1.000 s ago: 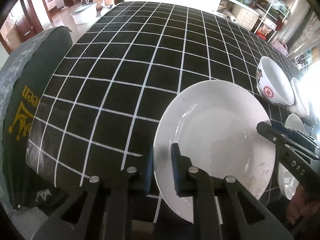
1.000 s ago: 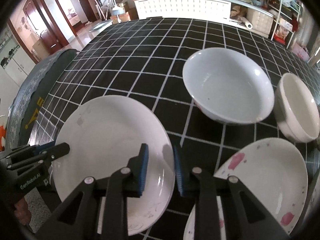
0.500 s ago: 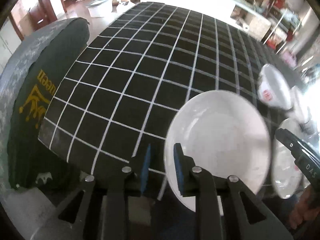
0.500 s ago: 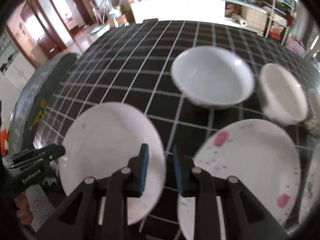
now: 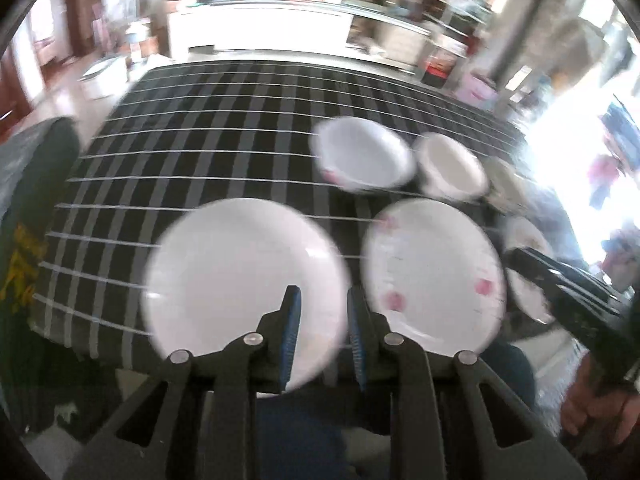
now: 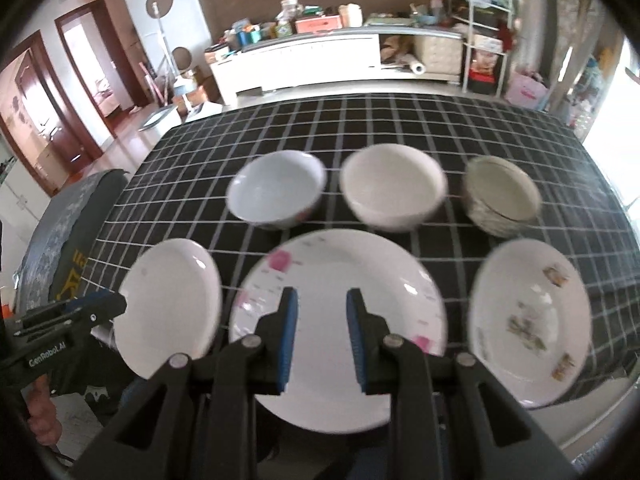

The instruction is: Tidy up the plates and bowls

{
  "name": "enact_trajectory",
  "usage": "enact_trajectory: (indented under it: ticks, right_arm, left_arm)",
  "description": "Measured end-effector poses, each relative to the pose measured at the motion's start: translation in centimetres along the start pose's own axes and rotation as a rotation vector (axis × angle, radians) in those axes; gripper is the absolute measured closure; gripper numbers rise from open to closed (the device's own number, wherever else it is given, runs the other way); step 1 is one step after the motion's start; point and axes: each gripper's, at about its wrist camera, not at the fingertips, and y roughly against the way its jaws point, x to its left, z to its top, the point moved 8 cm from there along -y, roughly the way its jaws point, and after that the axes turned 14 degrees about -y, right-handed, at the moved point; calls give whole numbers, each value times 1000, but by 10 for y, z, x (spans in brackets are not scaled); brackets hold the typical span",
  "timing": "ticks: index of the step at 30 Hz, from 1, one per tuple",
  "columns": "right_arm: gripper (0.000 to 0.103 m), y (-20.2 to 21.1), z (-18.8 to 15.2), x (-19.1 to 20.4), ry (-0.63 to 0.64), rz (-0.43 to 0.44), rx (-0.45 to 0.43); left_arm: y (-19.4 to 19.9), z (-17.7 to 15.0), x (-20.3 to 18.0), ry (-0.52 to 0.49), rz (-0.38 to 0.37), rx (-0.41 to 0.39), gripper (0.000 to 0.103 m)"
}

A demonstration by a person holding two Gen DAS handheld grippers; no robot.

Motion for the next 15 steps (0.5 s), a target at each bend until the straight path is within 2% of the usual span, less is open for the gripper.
enact_trajectory:
  ticks: [4,7,15]
  right_arm:
    - [74,2,-6,-25,-22,-25,-6]
    - [74,1,-9,-40,-27,-38,-7]
    - [74,-17,-8,-68,-75,-46,18]
  left_arm:
    - [-8,3,-35,-81,-11,8,83]
    - [-19,2,-47,-99,-23,35,83]
    - [-47,8,-50,-128,-14,81,83]
